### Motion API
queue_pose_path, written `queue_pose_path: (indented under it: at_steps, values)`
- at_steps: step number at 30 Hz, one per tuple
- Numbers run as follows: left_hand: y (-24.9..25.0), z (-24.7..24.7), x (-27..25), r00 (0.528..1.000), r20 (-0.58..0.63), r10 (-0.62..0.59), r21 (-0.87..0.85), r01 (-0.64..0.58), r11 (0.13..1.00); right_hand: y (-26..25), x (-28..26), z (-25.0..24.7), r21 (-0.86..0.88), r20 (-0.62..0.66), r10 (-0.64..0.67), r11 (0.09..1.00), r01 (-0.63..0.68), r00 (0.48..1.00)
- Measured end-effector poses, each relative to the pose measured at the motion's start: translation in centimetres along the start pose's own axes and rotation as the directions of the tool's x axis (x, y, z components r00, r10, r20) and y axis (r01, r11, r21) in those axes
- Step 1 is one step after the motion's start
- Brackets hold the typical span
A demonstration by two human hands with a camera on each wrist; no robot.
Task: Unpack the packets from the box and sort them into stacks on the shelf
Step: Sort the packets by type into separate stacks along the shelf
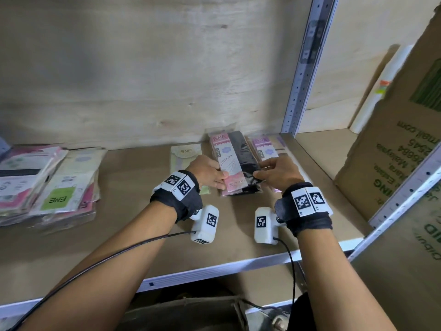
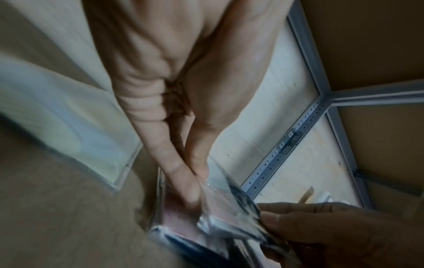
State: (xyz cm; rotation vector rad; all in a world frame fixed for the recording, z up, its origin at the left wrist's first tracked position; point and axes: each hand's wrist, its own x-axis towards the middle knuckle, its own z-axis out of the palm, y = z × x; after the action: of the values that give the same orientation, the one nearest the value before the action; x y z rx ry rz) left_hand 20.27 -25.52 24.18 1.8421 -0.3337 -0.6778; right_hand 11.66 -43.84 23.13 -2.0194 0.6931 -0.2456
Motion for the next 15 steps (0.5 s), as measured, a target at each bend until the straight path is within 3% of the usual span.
queue_pose_path:
  at_steps: [15]
  values:
    - [-0.02,0.62,1.01,0.99,-0.132,-0.052,0.062,0.061,0.996,-0.65,-0.94,0.08,-0.257,0.033,-0.008,0.966,0.016,0.999]
